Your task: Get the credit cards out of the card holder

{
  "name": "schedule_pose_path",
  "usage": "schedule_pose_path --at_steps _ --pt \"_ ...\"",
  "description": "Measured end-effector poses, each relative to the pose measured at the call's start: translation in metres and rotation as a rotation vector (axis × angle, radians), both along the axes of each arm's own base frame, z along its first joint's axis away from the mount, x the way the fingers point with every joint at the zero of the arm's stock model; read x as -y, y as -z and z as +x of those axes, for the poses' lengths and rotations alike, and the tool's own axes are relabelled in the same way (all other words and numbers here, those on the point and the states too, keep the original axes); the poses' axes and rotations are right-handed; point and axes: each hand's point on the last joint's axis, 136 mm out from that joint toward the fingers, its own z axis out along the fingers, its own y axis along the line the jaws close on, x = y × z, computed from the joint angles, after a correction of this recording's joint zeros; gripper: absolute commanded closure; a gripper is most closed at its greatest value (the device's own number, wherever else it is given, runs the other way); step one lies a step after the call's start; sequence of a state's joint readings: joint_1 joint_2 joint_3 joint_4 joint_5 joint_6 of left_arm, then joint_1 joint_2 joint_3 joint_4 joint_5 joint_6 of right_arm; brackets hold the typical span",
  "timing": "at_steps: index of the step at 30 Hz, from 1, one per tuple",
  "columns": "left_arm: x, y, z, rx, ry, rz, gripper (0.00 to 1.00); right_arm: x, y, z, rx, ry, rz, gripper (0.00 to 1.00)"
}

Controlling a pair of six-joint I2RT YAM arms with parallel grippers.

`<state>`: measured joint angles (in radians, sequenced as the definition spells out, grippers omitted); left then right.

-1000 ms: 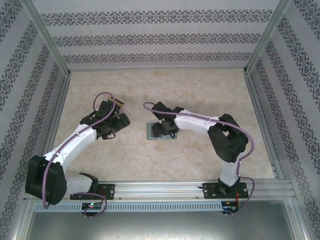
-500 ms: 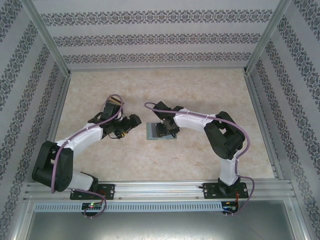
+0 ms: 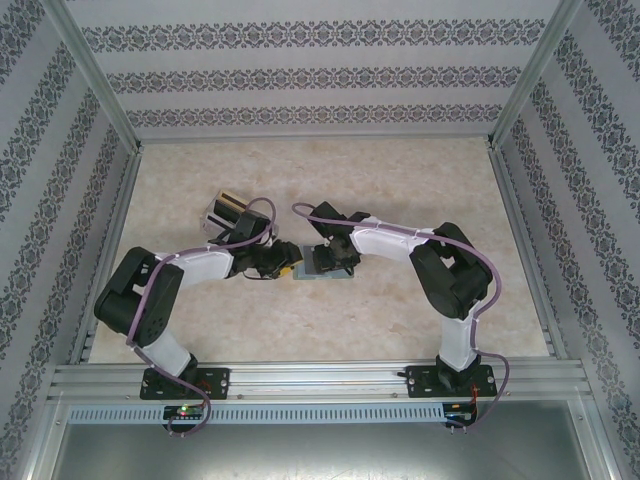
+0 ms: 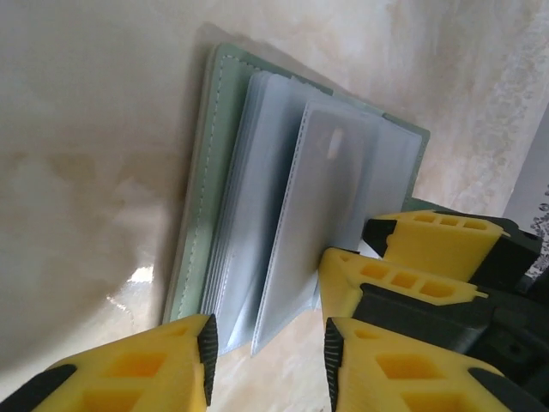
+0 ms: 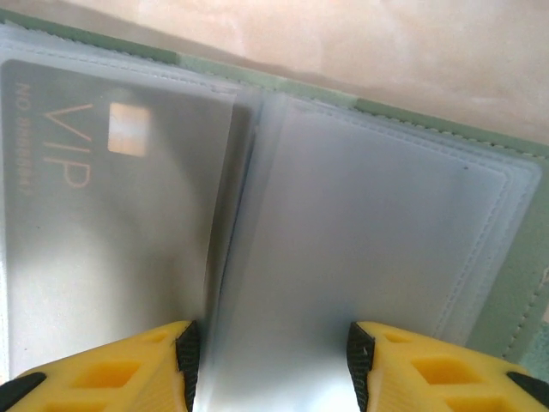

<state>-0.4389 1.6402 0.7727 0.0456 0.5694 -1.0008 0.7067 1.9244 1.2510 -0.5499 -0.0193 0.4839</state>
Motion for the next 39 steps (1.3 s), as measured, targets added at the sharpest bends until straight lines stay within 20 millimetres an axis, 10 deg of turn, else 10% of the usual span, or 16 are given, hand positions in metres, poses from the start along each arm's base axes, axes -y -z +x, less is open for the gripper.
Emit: schedule_pose_path --at_steps 39 --pt "0.022 0.007 0.020 0.001 0.073 0.030 0.74 -0.002 -0.005 -0.002 -0.033 -0.034 0.093 0.49"
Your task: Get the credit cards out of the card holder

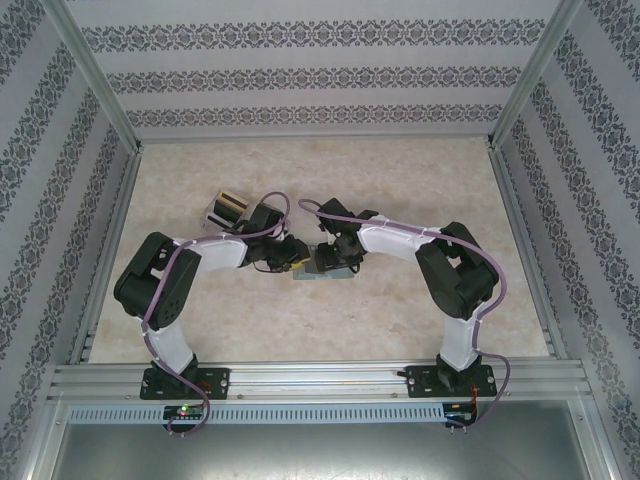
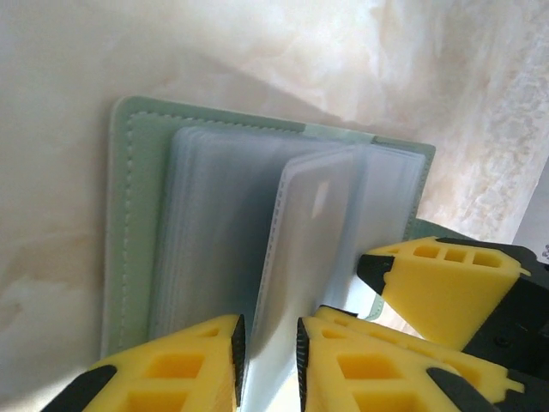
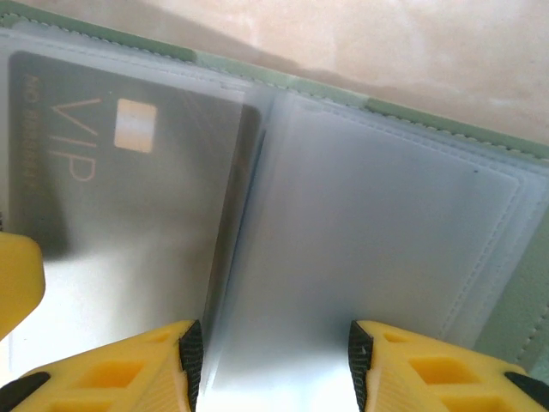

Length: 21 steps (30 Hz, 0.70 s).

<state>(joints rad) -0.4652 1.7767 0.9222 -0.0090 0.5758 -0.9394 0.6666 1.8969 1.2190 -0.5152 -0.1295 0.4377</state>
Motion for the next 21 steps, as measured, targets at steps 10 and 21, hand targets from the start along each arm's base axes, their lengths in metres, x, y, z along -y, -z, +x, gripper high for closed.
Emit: schedule_pose_path --at_steps 10,21 --pt "0.009 -0.008 0.007 0.042 0.067 -0.009 0.74 0.002 -0.028 0.008 0.022 0.026 0.082 0.46" --pt "0.017 -0.004 0.009 0.021 0.114 -0.004 0.88 0.046 -0.093 0.033 0.179 0.170 0.193 0.20"
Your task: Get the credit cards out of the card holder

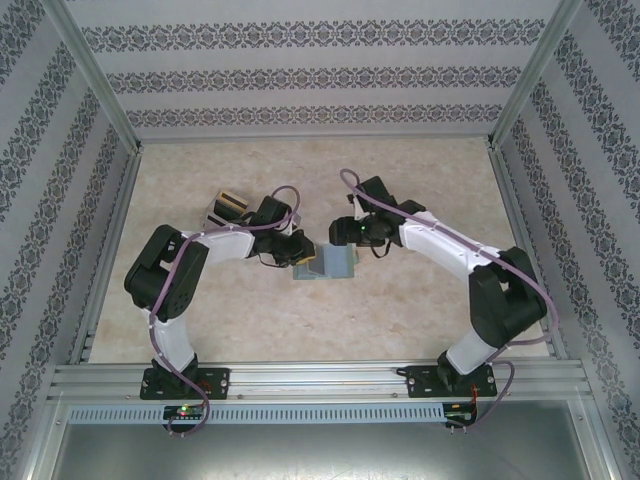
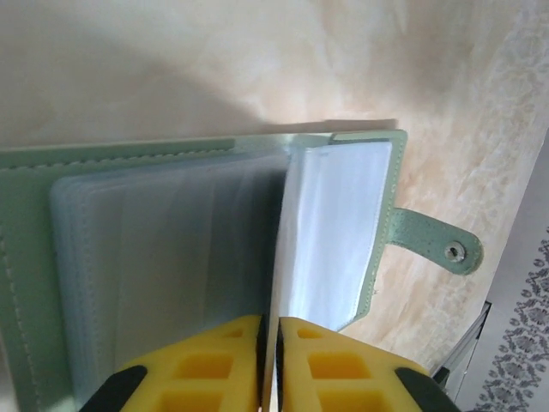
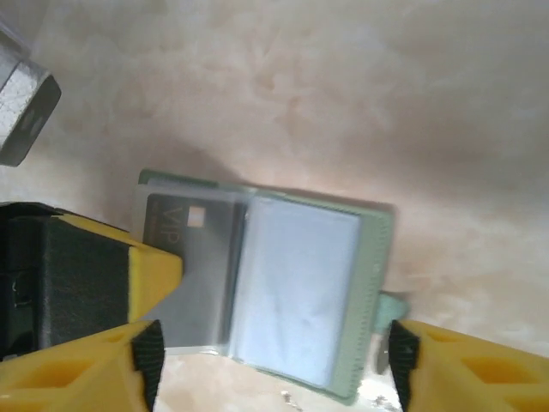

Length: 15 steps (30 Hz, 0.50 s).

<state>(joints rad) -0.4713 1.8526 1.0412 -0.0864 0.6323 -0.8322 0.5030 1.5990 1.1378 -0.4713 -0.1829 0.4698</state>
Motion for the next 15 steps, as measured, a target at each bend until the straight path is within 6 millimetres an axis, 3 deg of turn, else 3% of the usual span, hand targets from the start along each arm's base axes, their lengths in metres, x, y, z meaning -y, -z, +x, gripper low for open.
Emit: schedule_pose_path --at_steps 6,11,15 --pt "-0.013 -0.011 0.003 0.013 0.032 0.129 0.87 0.026 -0.024 0.007 0.091 0.048 0.022 0.02" --pt "-0.045 -0.017 -0.012 -0.007 0.053 0.316 0.86 0.032 -0.029 -0.003 0.133 0.044 0.033 0.02" --pt "-0.058 -0.022 -0.016 -0.008 0.070 0.410 0.78 0.037 -0.024 -0.005 0.132 0.052 0.026 0.02"
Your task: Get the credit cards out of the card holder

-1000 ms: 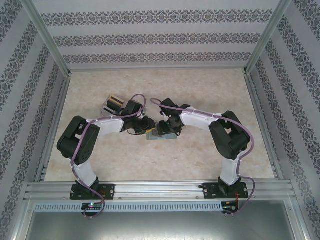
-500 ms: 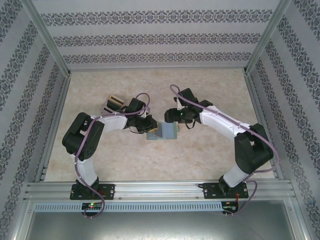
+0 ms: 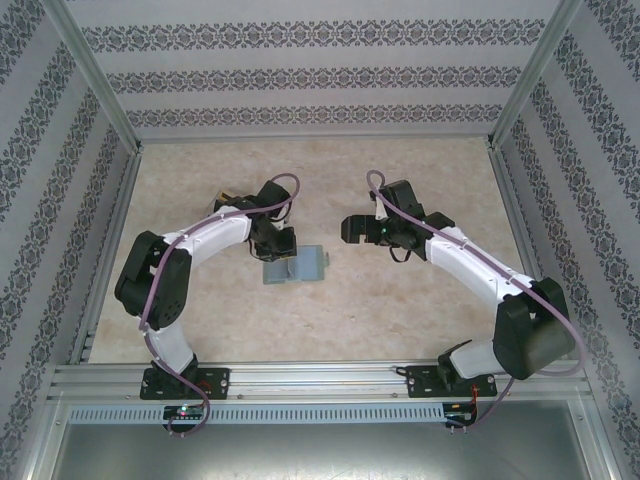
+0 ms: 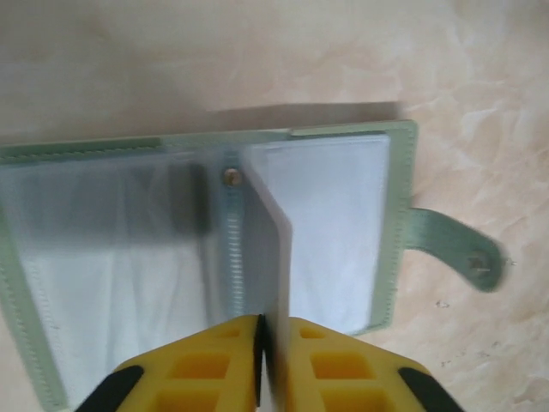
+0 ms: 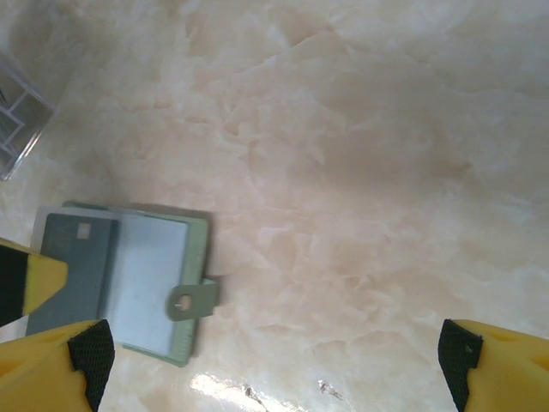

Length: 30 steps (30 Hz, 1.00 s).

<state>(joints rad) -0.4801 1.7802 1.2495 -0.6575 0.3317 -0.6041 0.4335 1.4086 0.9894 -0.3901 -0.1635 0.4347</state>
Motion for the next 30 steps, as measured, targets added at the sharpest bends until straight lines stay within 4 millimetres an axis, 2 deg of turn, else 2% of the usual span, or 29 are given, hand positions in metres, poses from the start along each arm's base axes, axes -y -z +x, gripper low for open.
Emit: schedule_pose_path --at_steps 4,8,11,14,17,22,26,30 --pt "0.015 -0.006 -0.001 0.010 0.036 -0.009 0.61 0.002 0.004 -0.001 -0.005 0.002 -0.007 0.02" --pt "0.048 -0.002 -0.002 0.005 0.082 -0.106 0.45 0.003 0.006 -0.003 -0.008 0.004 -0.010 0.02" --pt "0.060 0.003 -0.001 -0.003 0.087 -0.165 0.40 0.003 0.005 -0.003 -0.008 0.004 -0.011 0.03" --pt "0.063 0.003 0.000 0.000 0.080 -0.197 0.35 0.003 0.005 -0.004 -0.011 0.002 -0.010 0.03" --pt "0.057 0.004 0.001 0.013 0.065 -0.215 0.34 -0.001 0.004 -0.007 -0.007 -0.011 -0.008 0.06" --pt "0.029 -0.006 -0.002 0.052 0.001 -0.235 0.34 -0.029 0.007 -0.026 -0.026 -0.079 -0.021 0.13" --pt "0.001 -0.013 -0.002 0.088 -0.077 -0.252 0.43 -0.062 0.013 -0.037 -0.068 -0.122 -0.014 0.29" --pt "-0.024 -0.007 -0.008 0.089 -0.157 -0.251 0.54 -0.098 0.023 -0.042 -0.121 -0.140 -0.006 0.47"
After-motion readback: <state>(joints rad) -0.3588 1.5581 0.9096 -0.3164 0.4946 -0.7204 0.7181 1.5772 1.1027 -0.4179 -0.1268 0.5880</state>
